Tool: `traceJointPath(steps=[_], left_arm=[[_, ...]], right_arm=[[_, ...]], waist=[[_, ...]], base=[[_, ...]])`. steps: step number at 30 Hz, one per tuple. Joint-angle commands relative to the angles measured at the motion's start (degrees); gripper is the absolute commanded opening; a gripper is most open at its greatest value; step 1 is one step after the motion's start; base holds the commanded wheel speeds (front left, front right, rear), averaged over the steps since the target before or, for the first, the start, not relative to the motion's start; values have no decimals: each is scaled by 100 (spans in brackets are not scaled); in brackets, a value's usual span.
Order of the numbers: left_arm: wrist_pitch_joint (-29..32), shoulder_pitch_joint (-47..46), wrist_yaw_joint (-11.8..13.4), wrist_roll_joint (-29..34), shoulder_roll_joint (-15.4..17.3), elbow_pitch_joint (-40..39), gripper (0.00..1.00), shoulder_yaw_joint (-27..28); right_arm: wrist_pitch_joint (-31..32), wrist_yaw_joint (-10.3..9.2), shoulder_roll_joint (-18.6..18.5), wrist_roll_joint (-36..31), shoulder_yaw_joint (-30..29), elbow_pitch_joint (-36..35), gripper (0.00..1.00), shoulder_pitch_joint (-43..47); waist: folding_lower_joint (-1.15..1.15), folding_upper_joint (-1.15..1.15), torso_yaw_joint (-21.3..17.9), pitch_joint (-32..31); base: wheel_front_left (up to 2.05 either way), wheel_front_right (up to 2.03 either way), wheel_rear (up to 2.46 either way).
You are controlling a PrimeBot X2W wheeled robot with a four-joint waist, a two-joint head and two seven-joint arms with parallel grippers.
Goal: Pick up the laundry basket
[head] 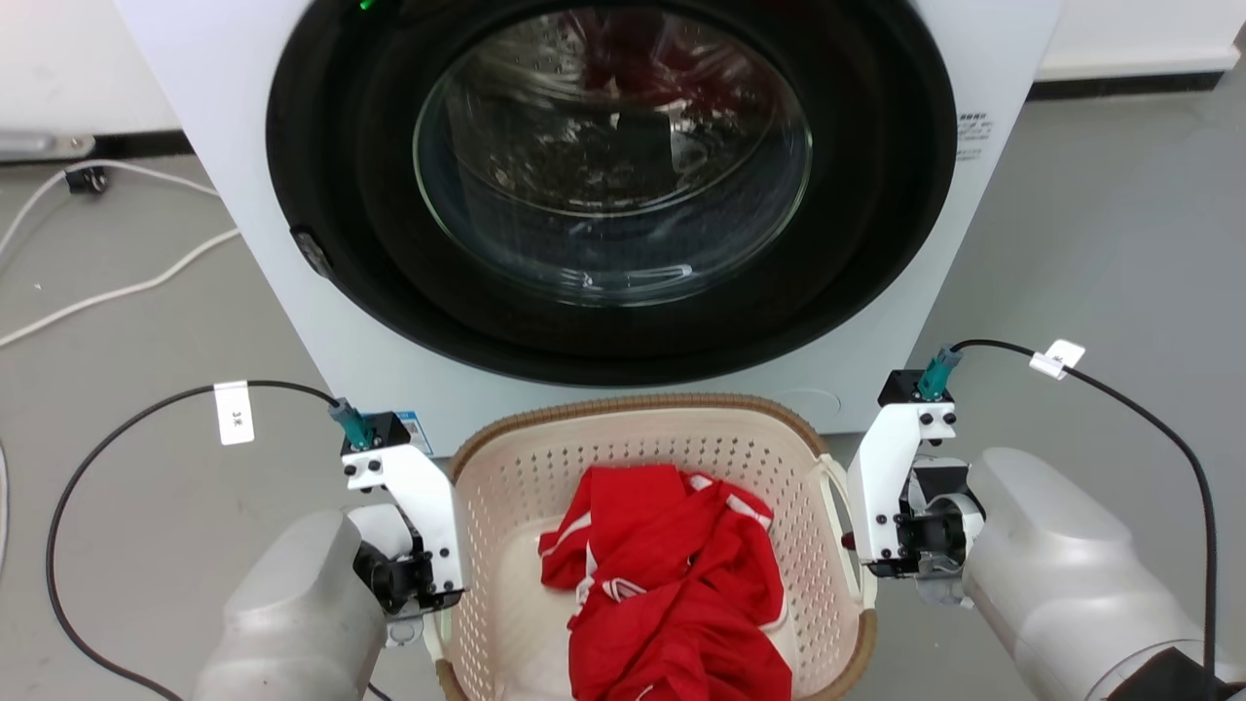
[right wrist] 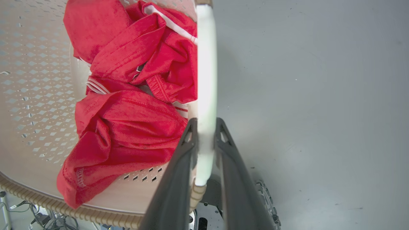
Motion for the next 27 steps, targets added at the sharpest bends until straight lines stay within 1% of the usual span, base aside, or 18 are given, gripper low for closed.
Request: traceJointPath(steps=[1, 5, 9, 19, 27], left_arm=[[59, 42, -82, -81, -160, -104, 0, -32], [276, 136, -82, -179, -128, -115, 0, -132], [341, 234, -82, -302, -113, -127, 0, -165], [280, 395, -83, -428, -116, -121, 0, -352], [202, 364, -83, -529, -110, -117, 0, -441]], right_arm=[[44, 77, 189, 71, 20, -55, 0, 72], [240, 77, 205, 108, 34, 8, 0, 122], [381, 77, 225, 124, 40, 53, 0, 150], [336, 77, 253, 100, 53, 133, 0, 352], [235, 77, 249, 68, 36, 163, 0, 341]], waist=[[2, 0, 19, -133], [2, 0, 30, -275], [2, 0, 33, -332], [2, 0, 55, -371], [2, 0, 70, -322]], base=[[0, 0, 0], [0, 0, 0], [0, 0, 0], [0, 0, 0], [0, 0, 0]])
